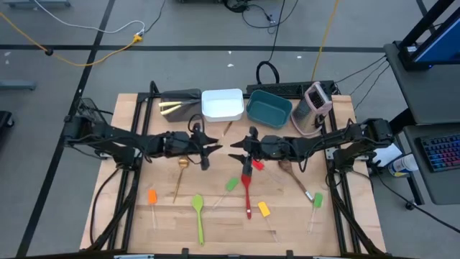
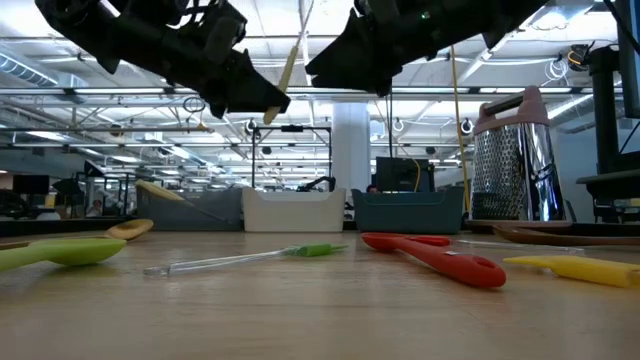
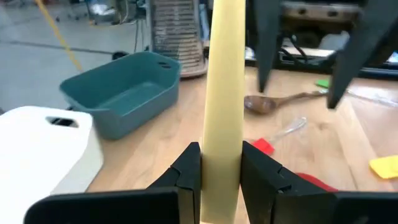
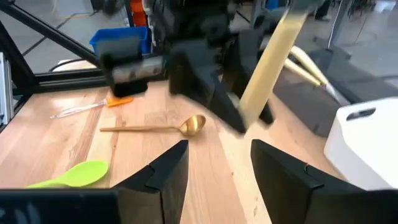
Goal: Pick & Place Kitchen Items
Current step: Put the yellow table knife into the black bin, then put the gold serving spoon into the white bin
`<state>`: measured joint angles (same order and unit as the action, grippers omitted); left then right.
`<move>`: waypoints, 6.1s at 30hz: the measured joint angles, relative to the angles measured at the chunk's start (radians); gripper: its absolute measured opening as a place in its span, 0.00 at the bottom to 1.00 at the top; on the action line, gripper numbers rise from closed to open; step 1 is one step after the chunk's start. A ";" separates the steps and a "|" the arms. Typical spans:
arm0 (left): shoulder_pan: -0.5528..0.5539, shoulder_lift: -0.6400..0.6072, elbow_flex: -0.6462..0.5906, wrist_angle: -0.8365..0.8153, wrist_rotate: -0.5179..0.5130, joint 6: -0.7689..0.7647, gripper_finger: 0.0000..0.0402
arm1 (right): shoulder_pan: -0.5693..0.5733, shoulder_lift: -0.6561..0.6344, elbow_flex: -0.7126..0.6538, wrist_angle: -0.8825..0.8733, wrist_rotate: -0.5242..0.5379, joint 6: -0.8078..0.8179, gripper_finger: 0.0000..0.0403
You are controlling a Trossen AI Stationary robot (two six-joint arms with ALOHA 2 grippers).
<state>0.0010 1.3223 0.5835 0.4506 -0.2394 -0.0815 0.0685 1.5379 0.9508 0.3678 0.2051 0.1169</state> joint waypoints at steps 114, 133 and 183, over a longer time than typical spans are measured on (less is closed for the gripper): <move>0.675 0.564 0.702 -1.625 -0.626 0.456 0.21 | 0.011 0.000 0.000 0.031 0.000 -0.110 0.39; 0.732 0.564 0.702 -1.540 -0.670 0.676 0.21 | 0.012 0.000 0.000 0.030 0.000 -0.103 0.39; 0.510 0.207 0.702 -1.523 -0.305 0.181 0.50 | 0.012 0.000 -0.001 -0.019 0.000 -0.075 0.38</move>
<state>0.5113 1.5296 1.2854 -1.0721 -0.5447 0.0996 0.0803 1.5375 0.9497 0.3486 0.2047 0.0418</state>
